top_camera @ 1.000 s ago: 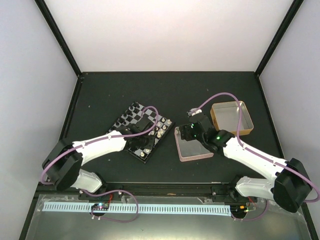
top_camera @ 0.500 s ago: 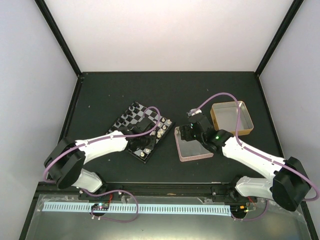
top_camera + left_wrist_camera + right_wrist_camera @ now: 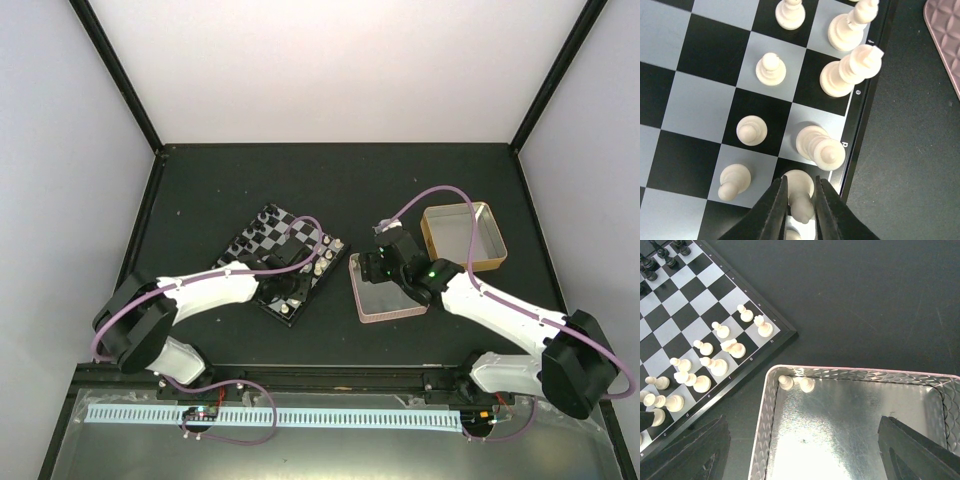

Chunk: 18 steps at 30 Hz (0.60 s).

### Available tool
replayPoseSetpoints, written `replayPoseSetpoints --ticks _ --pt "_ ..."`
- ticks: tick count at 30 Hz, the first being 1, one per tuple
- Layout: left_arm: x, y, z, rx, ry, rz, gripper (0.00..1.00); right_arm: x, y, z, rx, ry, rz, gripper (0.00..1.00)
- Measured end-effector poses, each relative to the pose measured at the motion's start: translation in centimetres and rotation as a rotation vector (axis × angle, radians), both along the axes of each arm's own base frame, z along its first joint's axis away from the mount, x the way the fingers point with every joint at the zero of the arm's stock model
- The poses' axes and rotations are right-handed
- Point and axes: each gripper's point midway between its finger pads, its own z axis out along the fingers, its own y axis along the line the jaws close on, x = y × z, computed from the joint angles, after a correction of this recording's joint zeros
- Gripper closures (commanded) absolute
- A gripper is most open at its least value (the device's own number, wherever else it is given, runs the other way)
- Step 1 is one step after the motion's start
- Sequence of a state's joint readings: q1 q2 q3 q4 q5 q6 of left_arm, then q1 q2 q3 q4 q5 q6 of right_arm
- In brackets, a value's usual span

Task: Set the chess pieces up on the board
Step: Place the chess piece on the chessboard.

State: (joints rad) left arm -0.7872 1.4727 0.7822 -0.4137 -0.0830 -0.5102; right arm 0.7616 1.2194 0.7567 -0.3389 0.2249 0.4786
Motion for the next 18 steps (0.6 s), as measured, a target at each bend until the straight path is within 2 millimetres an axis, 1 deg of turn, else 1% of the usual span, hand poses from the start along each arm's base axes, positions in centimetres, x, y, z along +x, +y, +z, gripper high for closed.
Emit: replayPoseSetpoints --ticks 2,6,8,11,12,14,18 --pt "0.0 0.0 0.0 -0.002 0.001 0.001 0.73 0.0 0.0 0.0 -0.001 0.001 0.0 0.19" --pt "0.0 0.0 0.0 -0.003 0.001 0.001 0.67 0.0 0.0 -0.1 0.004 0.005 -0.005 0.21" --pt "0.0 0.0 0.1 -0.006 -0.001 0.0 0.65 0.0 0.0 -0.1 0.011 0.009 -0.012 0.26" --pt "0.0 -0.1 0.9 -0.022 -0.013 -0.001 0.63 -0.1 0.0 -0.1 0.026 0.022 -0.025 0.42" --pt "0.0 -0.2 1.3 -0.032 -0.021 -0.001 0.63 -0.1 0.0 -0.3 0.041 0.035 -0.033 0.48" --pt "0.1 -0.3 2.4 -0.057 -0.043 0.001 0.62 -0.1 0.0 -0.7 0.056 0.061 -0.041 0.54" --pt "0.3 -0.2 4.9 -0.109 -0.099 0.016 0.57 0.0 -0.2 -2.6 0.054 0.132 -0.062 0.55"
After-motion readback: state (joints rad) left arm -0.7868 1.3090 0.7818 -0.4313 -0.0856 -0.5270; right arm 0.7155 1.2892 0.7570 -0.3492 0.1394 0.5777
